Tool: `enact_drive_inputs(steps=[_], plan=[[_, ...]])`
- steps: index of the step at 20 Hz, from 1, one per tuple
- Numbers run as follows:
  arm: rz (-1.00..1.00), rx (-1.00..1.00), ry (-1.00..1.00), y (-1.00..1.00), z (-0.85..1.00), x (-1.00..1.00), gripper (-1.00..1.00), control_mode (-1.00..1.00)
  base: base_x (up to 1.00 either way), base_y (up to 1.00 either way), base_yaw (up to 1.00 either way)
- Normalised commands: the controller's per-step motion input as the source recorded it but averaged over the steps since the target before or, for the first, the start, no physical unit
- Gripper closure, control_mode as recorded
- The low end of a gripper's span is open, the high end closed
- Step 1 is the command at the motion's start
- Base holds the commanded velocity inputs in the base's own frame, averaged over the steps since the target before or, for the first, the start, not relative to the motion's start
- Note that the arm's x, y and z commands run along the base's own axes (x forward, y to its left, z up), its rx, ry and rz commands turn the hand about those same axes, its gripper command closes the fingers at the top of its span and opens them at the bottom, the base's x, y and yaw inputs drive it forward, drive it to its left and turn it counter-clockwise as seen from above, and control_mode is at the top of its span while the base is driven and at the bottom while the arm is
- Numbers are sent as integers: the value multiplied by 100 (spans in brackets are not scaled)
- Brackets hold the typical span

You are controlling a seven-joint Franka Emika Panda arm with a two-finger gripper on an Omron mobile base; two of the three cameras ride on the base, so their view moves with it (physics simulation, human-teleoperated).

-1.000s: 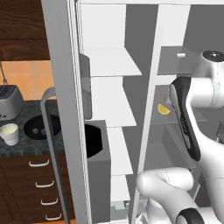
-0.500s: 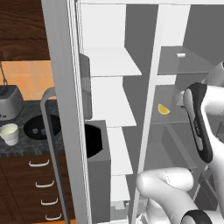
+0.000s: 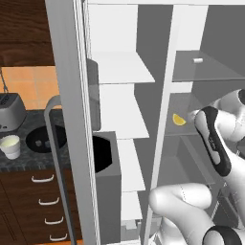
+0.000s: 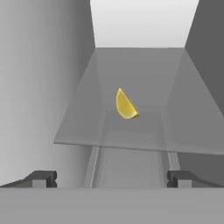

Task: Grab a lemon wedge from the fridge and one ice cube from the ice bowl, and put them in the glass of lemonade.

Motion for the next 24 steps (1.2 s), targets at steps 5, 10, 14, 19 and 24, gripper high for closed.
enact_drive_inputs(steps=[5,10,14,19,24], plan=[[17,0,17,0,0,79,-100,-100,0,0,0],[14,0,29,0,-7,60,-100,-100,0,0,0],[7,0,2,0,-37,13,-100,-100,0,0,0],[4,0,0,0,-34,2,-100,-100,0,0,0],[3,0,0,-2,-29,17,-100,-100,0,0,0]])
